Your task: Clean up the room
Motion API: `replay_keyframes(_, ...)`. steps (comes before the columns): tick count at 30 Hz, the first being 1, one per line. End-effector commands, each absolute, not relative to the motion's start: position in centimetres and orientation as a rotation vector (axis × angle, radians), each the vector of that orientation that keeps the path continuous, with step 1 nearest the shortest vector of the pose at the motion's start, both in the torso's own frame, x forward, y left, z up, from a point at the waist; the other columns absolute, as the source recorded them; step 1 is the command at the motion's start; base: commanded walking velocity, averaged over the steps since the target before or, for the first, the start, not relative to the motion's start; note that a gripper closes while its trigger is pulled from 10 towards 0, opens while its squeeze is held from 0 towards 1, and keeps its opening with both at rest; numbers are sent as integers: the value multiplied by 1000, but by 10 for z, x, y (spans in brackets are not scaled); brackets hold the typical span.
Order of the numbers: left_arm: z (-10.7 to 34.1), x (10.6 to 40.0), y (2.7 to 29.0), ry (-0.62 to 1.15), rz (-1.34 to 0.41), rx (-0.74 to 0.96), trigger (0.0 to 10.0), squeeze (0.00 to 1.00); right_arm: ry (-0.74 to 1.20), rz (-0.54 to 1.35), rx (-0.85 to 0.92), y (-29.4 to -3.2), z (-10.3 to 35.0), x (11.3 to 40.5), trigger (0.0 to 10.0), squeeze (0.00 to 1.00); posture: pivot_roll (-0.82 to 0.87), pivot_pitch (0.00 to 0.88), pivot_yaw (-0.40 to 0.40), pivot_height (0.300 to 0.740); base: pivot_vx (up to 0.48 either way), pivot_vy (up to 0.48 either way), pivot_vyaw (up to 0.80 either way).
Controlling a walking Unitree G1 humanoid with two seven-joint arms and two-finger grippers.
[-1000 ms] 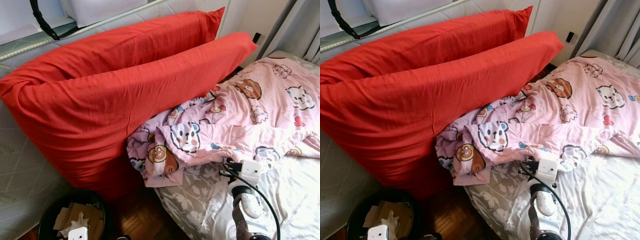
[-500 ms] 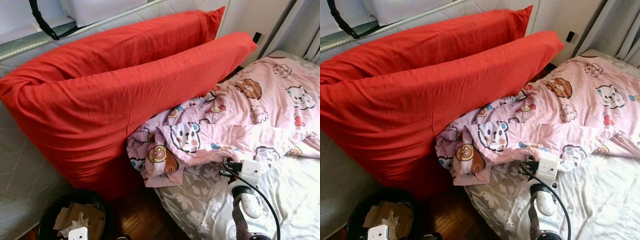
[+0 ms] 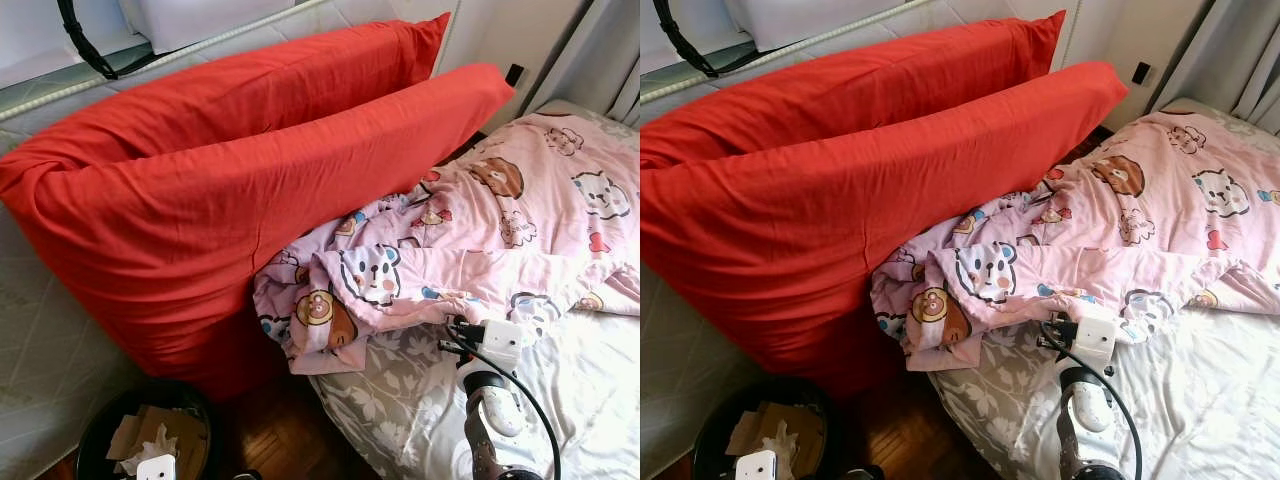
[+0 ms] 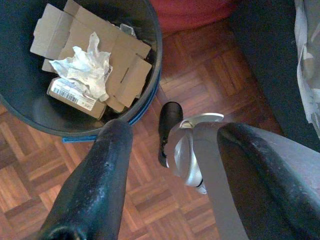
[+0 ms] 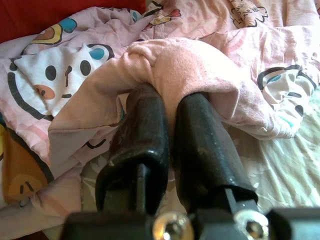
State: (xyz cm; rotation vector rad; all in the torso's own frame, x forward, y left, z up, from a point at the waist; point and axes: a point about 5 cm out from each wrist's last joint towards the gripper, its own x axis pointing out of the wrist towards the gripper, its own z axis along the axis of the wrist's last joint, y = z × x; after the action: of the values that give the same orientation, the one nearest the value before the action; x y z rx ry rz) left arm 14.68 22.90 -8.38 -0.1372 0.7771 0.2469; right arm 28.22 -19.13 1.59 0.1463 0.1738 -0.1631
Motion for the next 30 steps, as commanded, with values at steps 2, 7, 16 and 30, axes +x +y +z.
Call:
replay_keyframes(2,-88,137,228,810,235,-132,10000,0,169,-173,138,-194,16,281,10000,0,133,207,-45,740,0,0,0)
replay_keyframes(7,-88,137,228,810,234,-133,10000,0,168,-175,139,-194,16,281,10000,0,134,211,-45,740,0,0,0)
replay_keyframes(16,-88,137,228,812,230,-133,10000,0,167,-182,136,-195,16,281,10000,0,134,215,-44,740,0,0,0)
replay_keyframes(30,-88,137,228,813,230,-135,10000,0,169,-188,134,-197,16,281,10000,0,135,219,-44,740,-130,0,0)
